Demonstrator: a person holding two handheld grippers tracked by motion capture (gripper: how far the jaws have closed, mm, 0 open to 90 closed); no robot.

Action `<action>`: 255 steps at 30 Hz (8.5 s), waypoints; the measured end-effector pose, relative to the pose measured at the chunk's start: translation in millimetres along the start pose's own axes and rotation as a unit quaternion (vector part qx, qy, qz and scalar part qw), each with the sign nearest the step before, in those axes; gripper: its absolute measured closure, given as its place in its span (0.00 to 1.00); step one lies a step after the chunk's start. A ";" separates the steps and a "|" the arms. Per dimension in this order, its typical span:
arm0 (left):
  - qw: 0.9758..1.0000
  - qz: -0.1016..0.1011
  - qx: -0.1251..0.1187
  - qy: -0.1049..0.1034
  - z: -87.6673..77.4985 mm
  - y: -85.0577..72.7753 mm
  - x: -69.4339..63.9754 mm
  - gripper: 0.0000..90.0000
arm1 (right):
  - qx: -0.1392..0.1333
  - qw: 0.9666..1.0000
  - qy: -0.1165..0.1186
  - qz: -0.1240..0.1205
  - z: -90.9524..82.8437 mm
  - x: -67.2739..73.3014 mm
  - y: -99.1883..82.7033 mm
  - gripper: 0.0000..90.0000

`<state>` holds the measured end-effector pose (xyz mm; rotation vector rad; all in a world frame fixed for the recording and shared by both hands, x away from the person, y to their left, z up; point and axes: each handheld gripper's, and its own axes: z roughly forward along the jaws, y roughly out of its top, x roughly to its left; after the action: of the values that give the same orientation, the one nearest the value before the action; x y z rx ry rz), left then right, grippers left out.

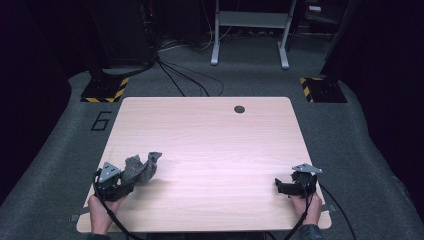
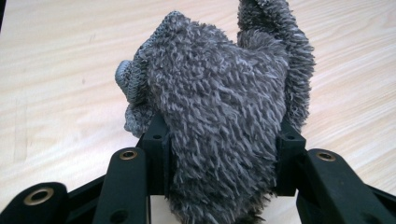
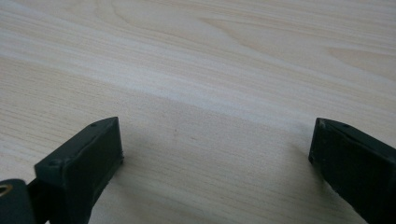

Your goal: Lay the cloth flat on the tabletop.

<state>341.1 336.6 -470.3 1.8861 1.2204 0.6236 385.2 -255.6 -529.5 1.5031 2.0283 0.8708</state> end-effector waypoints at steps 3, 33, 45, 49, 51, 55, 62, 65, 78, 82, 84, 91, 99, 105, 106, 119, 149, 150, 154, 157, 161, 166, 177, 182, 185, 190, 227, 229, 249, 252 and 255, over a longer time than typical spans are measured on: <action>1.000 0.007 -0.008 -0.006 2.9 8.9 -4.3 0.59 | 0.000 1.000 0.000 0.000 0.0 0.0 0.0 0.02; 0.993 0.071 -0.020 -0.094 64.8 76.5 -62.6 0.58 | 0.000 1.000 0.000 0.000 -0.1 0.0 0.0 0.02; 0.990 0.078 0.002 -0.117 102.0 81.4 -91.5 0.58 | 0.000 1.000 0.000 0.000 -0.1 0.0 -0.1 0.03; 0.989 0.079 0.008 -0.124 113.1 80.4 -103.4 0.58 | 0.000 1.000 0.000 0.000 -0.1 0.0 0.0 0.03; 0.989 0.077 0.010 -0.126 118.3 79.6 -109.4 0.58 | 0.000 1.000 -0.001 0.001 -0.1 0.1 -0.1 0.03; 0.988 0.079 0.018 -0.135 126.7 77.7 -119.2 0.57 | 0.000 1.000 0.000 0.000 -0.1 0.0 -0.1 0.03; 0.984 0.088 0.052 -0.143 144.8 69.1 -131.9 0.55 | 0.001 1.000 0.000 0.000 -0.2 0.1 -0.1 0.03; 0.982 0.085 0.071 -0.150 152.9 61.6 -133.9 0.47 | 0.002 1.000 0.001 -0.001 -0.6 0.0 -0.3 0.03; 0.987 0.059 0.031 -0.144 115.4 68.2 -103.9 0.17 | 0.006 1.000 0.001 0.000 -0.5 -0.7 1.6 0.04; 0.989 0.049 0.028 -0.138 112.3 71.1 -93.5 0.18 | 0.007 1.000 0.023 0.015 -1.3 3.6 5.8 0.09; 0.990 0.044 0.028 -0.133 111.9 72.6 -90.1 0.18 | -0.006 0.998 0.047 0.032 -3.5 11.0 11.2 0.10; 0.991 0.037 0.030 -0.129 117.8 81.3 -85.3 0.20 | -0.025 0.993 0.113 0.008 -11.0 51.4 46.3 0.14; 0.989 0.036 0.041 -0.140 131.4 95.9 -87.9 0.24 | -0.024 0.984 0.171 -0.039 -1.1 109.9 80.7 0.26; 0.984 0.047 0.068 -0.156 142.9 96.3 -94.1 0.29 | -0.007 0.980 0.189 -0.066 16.0 143.2 96.8 0.44; 0.984 0.045 0.073 -0.158 144.9 95.3 -95.1 0.31 | -0.004 0.979 0.192 -0.070 20.0 145.9 98.8 0.45; 0.977 0.055 0.081 -0.189 149.9 82.6 -102.7 0.88 | 0.028 0.980 0.185 -0.069 47.7 158.6 100.5 0.95; 0.975 0.036 0.063 -0.212 116.7 75.6 -95.6 0.73 | 0.006 0.984 0.155 -0.083 14.4 133.9 92.9 0.94; 0.975 0.033 0.063 -0.209 115.5 75.7 -93.3 0.66 | 0.014 0.984 0.156 -0.084 14.9 133.2 90.8 0.88; 0.980 0.011 0.049 -0.191 109.3 78.1 -77.4 0.46 | 0.019 0.983 0.168 -0.075 11.2 123.6 89.6 0.63; 0.982 -0.004 0.045 -0.183 108.4 80.1 -65.9 0.41 | -0.001 0.982 0.178 -0.056 2.9 115.5 96.4 0.54; 0.980 -0.014 0.066 -0.189 118.7 80.3 -56.8 0.39 | -0.006 0.982 0.183 -0.050 3.2 113.9 109.8 0.49; 0.976 -0.019 0.086 -0.200 136.9 77.3 -56.7 0.40 | 0.027 0.981 0.189 -0.041 28.8 123.2 116.4 0.42; 0.975 0.000 0.095 -0.203 148.3 69.2 -68.4 0.91 | 0.082 0.979 0.182 -0.043 62.6 133.9 108.1 0.86; 0.977 0.002 0.089 -0.192 145.9 66.9 -68.7 0.98 | 0.073 0.981 0.174 -0.051 59.1 133.8 107.4 0.94; 0.979 0.006 0.085 -0.187 143.2 66.9 -67.6 0.99 | 0.062 0.982 0.169 -0.056 53.8 131.8 108.5 0.95; 0.980 0.007 0.077 -0.181 137.5 67.0 -65.1 0.99 | 0.042 0.984 0.162 -0.052 42.0 128.0 109.7 0.95; 0.970 0.066 0.124 -0.200 94.1 31.7 -85.2 0.90 | 0.021 0.981 0.159 -0.109 -9.5 135.4 53.7 0.83; 0.966 0.061 0.136 -0.210 90.8 31.9 -82.8 0.77 | 0.024 0.980 0.170 -0.097 -13.4 130.2 50.0 0.78; 0.982 0.048 0.149 -0.106 139.6 61.8 -80.4 0.31 | 0.053 0.974 0.187 -0.118 48.1 130.8 126.5 0.59; 0.981 0.063 0.161 -0.089 144.5 57.6 -86.5 0.29 | 0.073 0.971 0.183 -0.136 64.5 143.1 125.2 0.59; 0.981 0.076 0.164 -0.072 145.8 52.1 -89.5 0.28 | 0.087 0.972 0.169 -0.141 74.7 146.9 121.2 0.59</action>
<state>439.6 192.5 -509.1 2.2734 1.1445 0.3732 474.0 -75.0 -492.9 1.1652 2.5489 0.8976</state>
